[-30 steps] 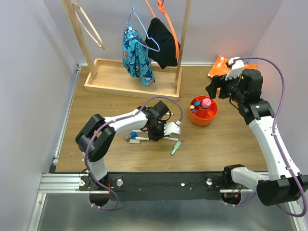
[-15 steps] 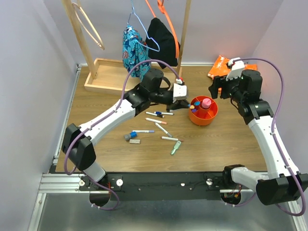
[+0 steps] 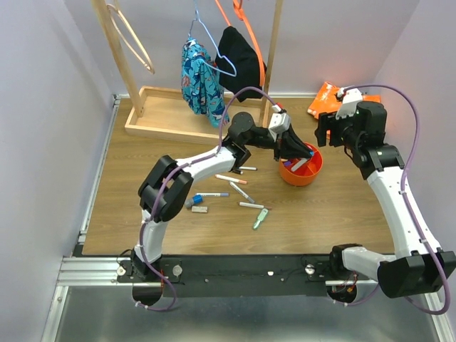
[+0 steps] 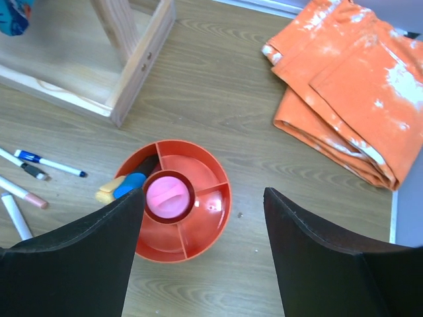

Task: Sort the stationery into containers
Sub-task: Place the pen in the storage box.

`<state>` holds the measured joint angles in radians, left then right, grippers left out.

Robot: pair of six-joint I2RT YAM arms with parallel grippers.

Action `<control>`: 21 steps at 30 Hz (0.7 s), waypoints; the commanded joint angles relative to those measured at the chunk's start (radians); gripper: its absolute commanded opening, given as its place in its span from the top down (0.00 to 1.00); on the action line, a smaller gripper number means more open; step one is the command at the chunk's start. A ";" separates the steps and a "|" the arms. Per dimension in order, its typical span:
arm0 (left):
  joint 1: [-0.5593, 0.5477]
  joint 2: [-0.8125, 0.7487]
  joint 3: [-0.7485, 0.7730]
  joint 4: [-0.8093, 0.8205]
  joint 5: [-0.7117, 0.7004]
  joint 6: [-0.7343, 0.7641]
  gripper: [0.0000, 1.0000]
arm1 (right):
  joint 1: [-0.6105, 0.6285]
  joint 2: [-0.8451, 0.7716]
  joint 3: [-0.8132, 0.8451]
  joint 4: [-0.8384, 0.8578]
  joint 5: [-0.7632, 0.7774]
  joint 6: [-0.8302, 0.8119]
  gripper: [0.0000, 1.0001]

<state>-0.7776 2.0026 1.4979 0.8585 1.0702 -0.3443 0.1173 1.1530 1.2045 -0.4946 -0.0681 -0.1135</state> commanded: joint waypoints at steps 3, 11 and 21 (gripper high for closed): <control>-0.006 0.090 0.064 0.231 0.059 -0.094 1.00 | -0.044 0.022 0.046 -0.047 0.048 -0.040 0.20; -0.008 0.226 0.068 0.321 0.062 -0.099 1.00 | -0.105 0.031 0.035 -0.055 0.053 -0.043 0.20; 0.004 0.320 0.137 0.347 0.053 -0.093 1.00 | -0.162 0.034 0.023 -0.071 0.028 -0.037 0.21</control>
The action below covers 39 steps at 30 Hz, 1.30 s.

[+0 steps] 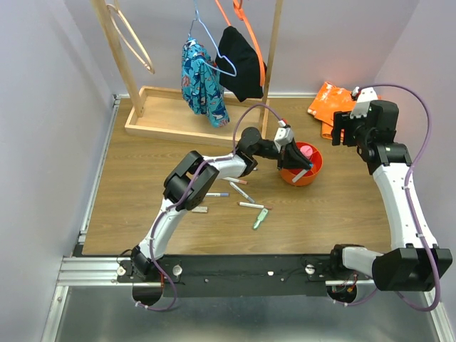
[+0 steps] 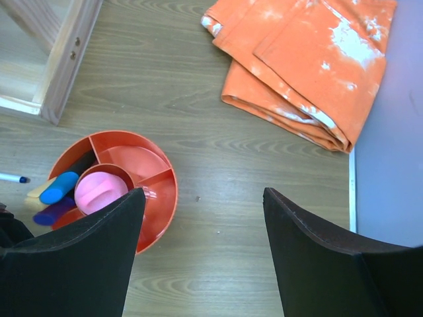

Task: Sort the stationery into containers
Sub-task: Place the pen in the storage box.

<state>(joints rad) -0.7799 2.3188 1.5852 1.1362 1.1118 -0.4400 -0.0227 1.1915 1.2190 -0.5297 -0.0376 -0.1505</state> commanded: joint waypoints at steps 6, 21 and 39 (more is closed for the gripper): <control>0.011 -0.062 0.050 0.062 0.003 -0.019 1.00 | -0.029 -0.009 -0.004 -0.029 -0.018 0.012 0.21; 0.027 -0.029 0.154 -0.006 -0.029 0.012 1.00 | -0.029 -0.003 -0.024 -0.010 -0.033 0.022 0.21; 0.041 0.024 0.065 0.043 -0.037 0.009 0.71 | -0.029 0.023 -0.047 -0.006 -0.045 0.012 0.21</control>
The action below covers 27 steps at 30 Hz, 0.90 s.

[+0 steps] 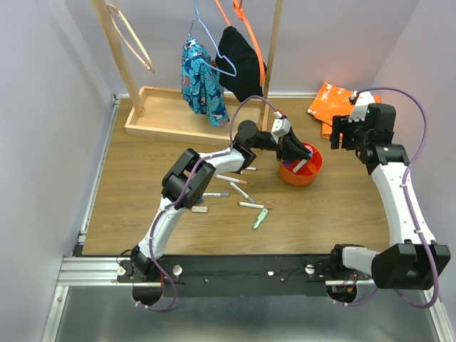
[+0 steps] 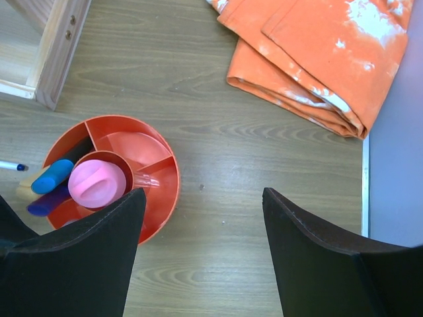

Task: Sort the stationery into containers
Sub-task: Place the pen in the storage box.

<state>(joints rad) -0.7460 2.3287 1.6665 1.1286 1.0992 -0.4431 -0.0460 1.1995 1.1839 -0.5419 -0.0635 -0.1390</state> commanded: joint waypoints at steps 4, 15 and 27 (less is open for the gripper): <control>0.017 0.001 -0.036 0.036 -0.028 0.029 0.64 | -0.008 0.020 -0.009 0.014 -0.025 0.003 0.21; 0.066 -0.255 -0.212 -0.058 0.008 0.075 0.52 | -0.006 -0.008 0.005 0.025 -0.042 -0.004 0.20; 0.048 -0.609 -0.354 -1.693 -0.364 1.052 0.54 | -0.006 -0.090 -0.142 0.097 -0.194 -0.033 0.20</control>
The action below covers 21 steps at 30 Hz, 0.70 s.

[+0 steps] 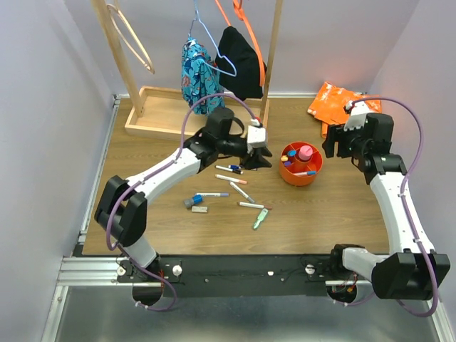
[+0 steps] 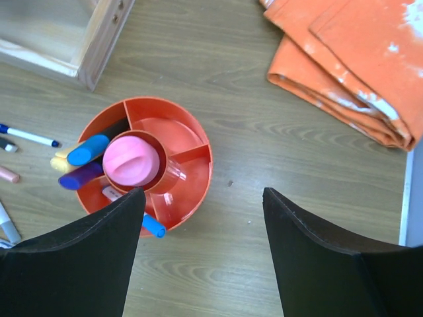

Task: Sort the stationery into containers
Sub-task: Pick up the pen from the center of the board.

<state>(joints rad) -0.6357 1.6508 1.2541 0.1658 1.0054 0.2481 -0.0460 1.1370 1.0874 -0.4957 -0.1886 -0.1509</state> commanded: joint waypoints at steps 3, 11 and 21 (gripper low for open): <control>-0.078 0.107 0.102 -0.773 -0.376 0.367 0.54 | -0.005 -0.039 -0.043 0.046 -0.084 -0.032 0.20; -0.192 0.214 0.171 -0.781 -0.533 0.415 0.54 | -0.006 -0.069 -0.023 0.028 -0.089 -0.045 0.21; -0.239 0.320 0.185 -0.775 -0.541 0.431 0.55 | -0.006 -0.131 -0.073 0.032 -0.074 -0.021 0.20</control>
<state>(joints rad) -0.8658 1.9320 1.4269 -0.5831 0.4953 0.6556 -0.0463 1.0378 1.0439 -0.4805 -0.2565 -0.1833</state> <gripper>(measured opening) 0.458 0.795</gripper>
